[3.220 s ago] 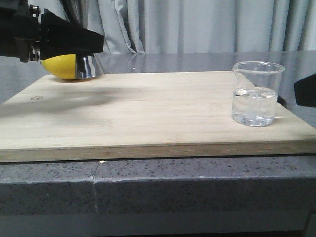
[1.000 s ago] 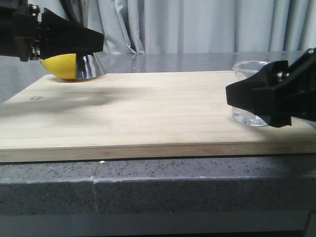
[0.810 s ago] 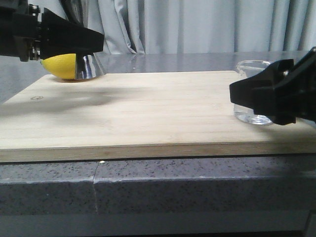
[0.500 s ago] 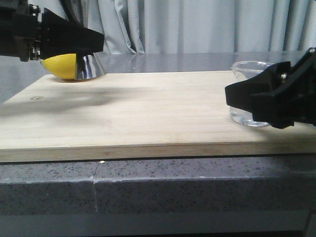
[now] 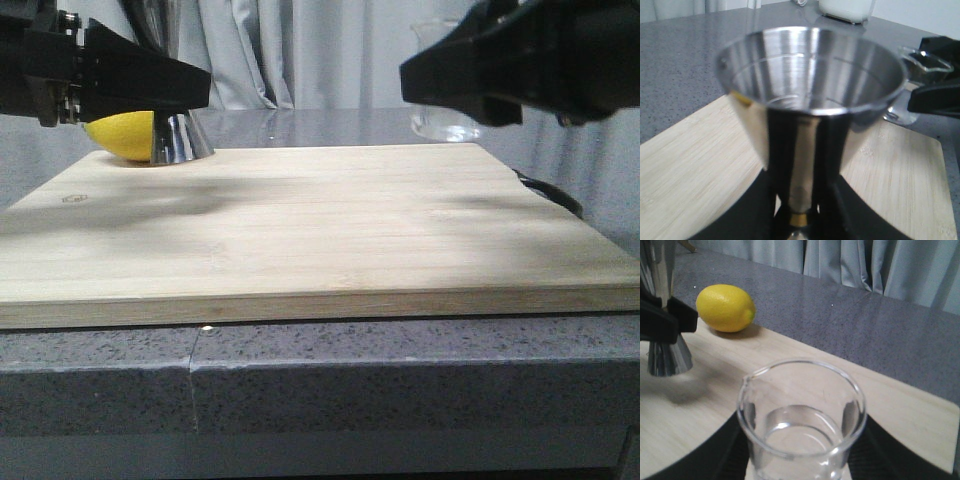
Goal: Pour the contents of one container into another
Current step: 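Lift the beaker with the right gripper above the jigger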
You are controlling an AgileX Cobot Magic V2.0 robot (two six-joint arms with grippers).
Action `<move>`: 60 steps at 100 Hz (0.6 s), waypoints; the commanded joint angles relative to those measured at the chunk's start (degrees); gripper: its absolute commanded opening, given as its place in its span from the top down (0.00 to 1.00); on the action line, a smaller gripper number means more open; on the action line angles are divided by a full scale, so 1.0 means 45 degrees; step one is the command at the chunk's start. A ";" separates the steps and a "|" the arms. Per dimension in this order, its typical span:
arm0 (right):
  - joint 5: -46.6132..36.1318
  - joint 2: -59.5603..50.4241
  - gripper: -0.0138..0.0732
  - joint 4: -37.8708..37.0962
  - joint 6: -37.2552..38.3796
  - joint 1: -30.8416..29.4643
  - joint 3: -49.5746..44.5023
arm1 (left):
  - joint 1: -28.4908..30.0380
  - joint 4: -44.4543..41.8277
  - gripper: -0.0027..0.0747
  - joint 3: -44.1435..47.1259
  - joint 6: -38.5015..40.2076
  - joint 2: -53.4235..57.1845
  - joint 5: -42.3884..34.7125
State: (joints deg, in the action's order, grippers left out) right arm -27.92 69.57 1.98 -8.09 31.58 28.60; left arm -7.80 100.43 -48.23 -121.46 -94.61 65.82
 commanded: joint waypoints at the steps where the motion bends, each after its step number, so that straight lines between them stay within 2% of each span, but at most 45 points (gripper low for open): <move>1: 0.0104 -0.0212 0.66 -0.0725 -0.0210 -0.0243 0.1337 | 0.0021 0.0486 0.94 -0.0368 0.0089 0.0460 0.0903; 28: 0.1573 -0.0212 0.66 -0.1953 -0.0214 -0.0345 0.3427 | -0.0026 0.0185 0.94 -0.0368 0.0426 0.0460 0.0903; 60: 0.2271 0.0472 0.66 -0.2777 -0.0214 -0.0345 0.4814 | -0.0969 0.0056 0.94 -0.0368 0.0426 0.0460 0.0378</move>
State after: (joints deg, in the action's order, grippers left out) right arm -14.02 71.57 -9.12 -8.41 30.43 46.85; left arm -10.85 97.41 -48.23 -119.98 -94.61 65.14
